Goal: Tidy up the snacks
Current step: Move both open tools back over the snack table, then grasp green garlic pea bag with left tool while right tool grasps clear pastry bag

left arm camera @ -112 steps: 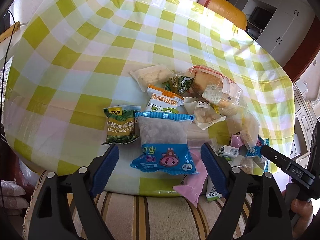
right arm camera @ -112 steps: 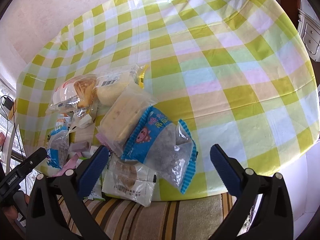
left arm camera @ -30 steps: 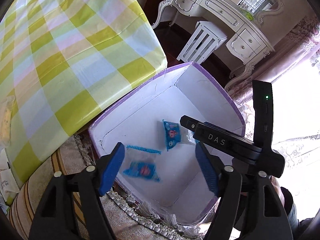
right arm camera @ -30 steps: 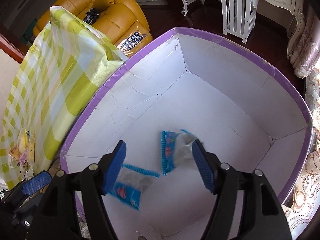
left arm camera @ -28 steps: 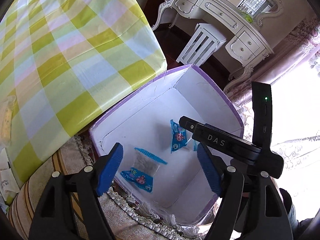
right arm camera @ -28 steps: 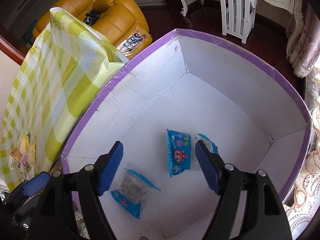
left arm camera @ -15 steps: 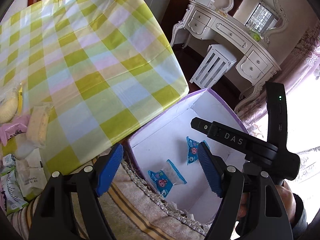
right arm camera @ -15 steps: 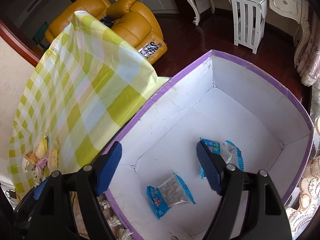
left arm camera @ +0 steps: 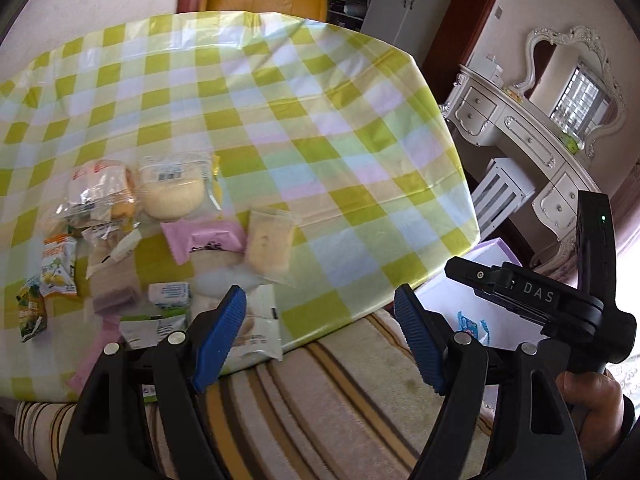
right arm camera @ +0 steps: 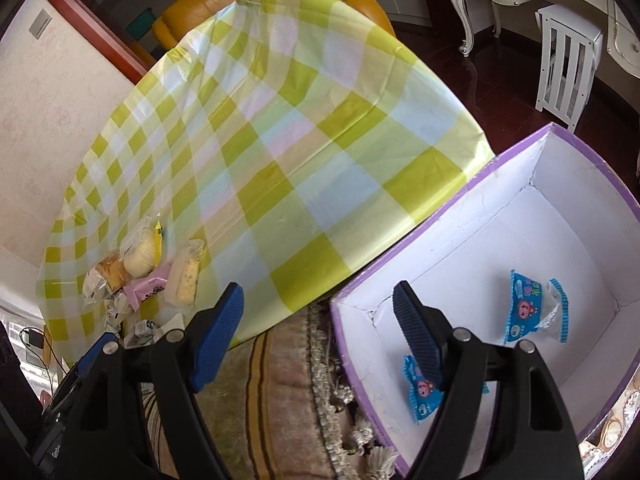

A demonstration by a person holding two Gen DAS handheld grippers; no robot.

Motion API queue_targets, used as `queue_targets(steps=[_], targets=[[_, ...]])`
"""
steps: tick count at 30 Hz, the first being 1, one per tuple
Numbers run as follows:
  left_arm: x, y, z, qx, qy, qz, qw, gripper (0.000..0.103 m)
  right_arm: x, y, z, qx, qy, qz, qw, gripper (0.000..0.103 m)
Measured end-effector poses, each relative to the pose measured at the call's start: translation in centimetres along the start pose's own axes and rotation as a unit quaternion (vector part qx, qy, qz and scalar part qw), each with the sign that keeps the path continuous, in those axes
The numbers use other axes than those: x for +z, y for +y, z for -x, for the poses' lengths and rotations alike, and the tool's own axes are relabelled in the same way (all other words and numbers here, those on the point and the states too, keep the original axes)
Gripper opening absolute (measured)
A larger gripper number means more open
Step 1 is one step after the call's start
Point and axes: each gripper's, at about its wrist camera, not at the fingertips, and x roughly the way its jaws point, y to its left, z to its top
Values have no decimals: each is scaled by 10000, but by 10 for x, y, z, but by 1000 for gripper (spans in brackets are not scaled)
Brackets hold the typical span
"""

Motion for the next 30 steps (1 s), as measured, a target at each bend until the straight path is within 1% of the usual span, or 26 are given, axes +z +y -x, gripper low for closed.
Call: queue_targets(steps=[3, 7, 16, 20, 25, 30], targets=[[-3, 28, 12, 145, -130, 264, 9995, 74, -4, 21, -4, 89, 30, 234, 9997, 77], [-8, 60, 28, 317, -310, 611, 9972, 74, -6, 47, -12, 68, 76, 521, 9986, 77], [-23, 119, 58, 676, -573, 1214, 9886, 74, -15, 94, -30, 187, 145, 997, 9947, 77], [-36, 148, 70, 756, -640, 1618, 9818, 74, -20, 114, -39, 250, 196, 1212, 9921, 77], [-54, 187, 86, 840, -683, 2231, 9688, 74, -27, 134, -50, 319, 302, 1476, 9881, 77], [-61, 218, 91, 1022, -633, 2608, 9579, 74, -35, 153, -61, 389, 436, 1753, 9828, 77]])
